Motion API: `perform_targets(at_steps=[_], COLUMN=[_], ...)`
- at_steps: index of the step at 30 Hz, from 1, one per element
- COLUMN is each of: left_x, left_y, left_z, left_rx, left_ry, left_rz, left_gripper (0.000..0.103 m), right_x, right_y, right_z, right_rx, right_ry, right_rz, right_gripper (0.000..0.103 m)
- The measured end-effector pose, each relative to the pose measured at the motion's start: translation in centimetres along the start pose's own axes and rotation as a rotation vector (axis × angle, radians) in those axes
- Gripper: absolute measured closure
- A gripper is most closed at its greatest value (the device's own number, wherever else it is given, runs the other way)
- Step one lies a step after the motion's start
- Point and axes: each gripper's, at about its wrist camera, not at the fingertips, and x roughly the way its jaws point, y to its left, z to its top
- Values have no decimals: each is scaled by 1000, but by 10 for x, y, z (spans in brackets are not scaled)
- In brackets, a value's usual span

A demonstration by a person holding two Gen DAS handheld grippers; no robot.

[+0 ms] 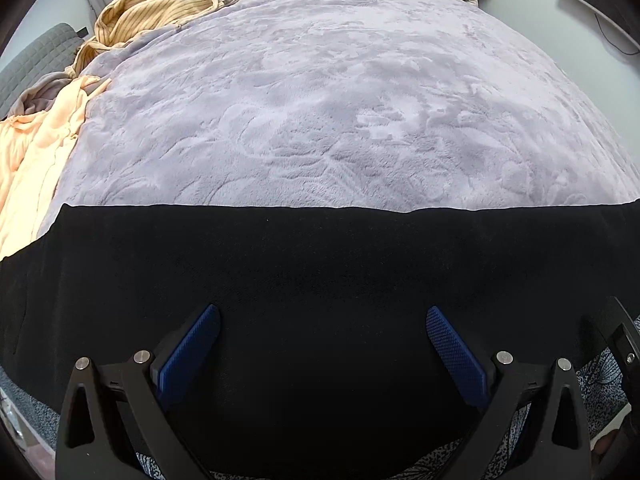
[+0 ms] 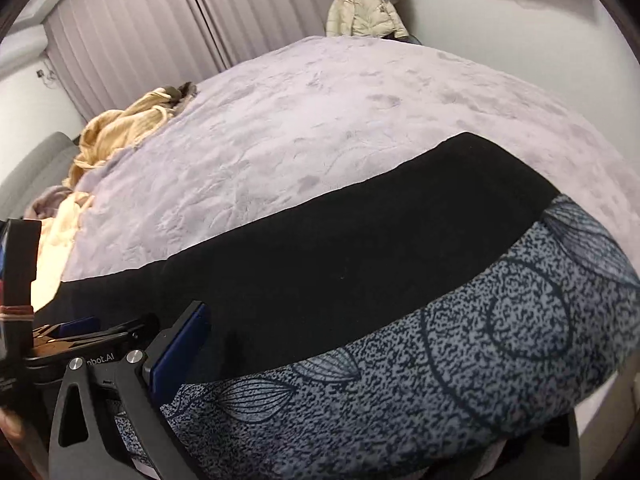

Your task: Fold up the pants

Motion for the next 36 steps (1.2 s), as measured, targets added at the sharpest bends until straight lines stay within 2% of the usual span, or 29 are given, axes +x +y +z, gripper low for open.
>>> perform_targets(at_steps=[4,5,6,7,8,9,11,13,16,18,20,23,25,30,35,36], left_x=[2,2,2,4,4,5,5,5,3,-7,-25,-56,-67,-65,-63,-61], left_y=[2,1,2,-2,-2,-2,-2,-5,-4,10,38,89,126,208,267,274], left_z=[-1,-2,-2,0,0,-1,-1,-2,0,7,12,15,13,1,-17,-20], left_rx=[-2,-1,2,5,10,13,13,18,44,40,-13,-84,-128,-245,-309,-322], left_ry=[-15,-18,-20,-22,-26,-29,-35,-42,-32,10,1,-82,-110,-98,-98,-89], left_rz=[4,5,4,4,4,2,3,12,-5,-98,-200,-182,-178,-124,-113,-93], left_gripper=[0,0,0,0,0,0,0,0,0,0,0,0,0,0,0,0], right_x=[0,6,10,10,6,-3,-14,-23,-50,-68,-81,-94,-96,-76,-52,-41], right_y=[-11,-18,-22,-19,-15,-10,-4,7,41,69,100,136,163,227,285,298], right_z=[2,1,0,0,1,4,6,6,4,0,-3,-6,-8,-27,-59,-69], right_rx=[-1,-2,-20,-58,-85,-104,-146,-187,-289,-381,-453,-536,-584,-692,-819,-855], right_ry=[-25,-8,12,16,13,11,-9,-17,-99,-158,-208,-258,-276,-257,-234,-205], right_rz=[72,69,55,5,0,29,37,8,-11,-33,-39,-48,-41,-1,14,8], right_gripper=[0,4,17,26,61,79,86,87,87,87,87,87,87,87,87,87])
